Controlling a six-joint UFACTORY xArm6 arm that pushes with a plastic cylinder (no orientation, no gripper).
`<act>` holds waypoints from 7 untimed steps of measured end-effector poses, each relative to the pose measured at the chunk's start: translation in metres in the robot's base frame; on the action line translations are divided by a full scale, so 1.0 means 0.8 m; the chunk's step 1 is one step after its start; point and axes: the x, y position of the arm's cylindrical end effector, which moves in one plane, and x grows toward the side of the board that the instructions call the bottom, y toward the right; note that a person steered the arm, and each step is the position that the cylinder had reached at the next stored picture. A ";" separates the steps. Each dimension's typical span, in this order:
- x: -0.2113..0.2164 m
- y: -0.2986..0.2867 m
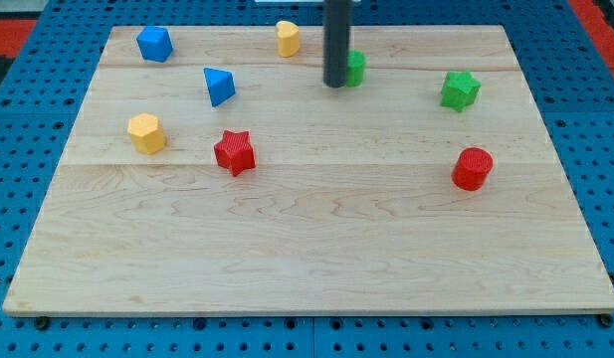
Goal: Move the green circle to the top right
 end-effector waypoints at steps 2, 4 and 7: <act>-0.026 0.052; -0.052 0.077; -0.086 0.042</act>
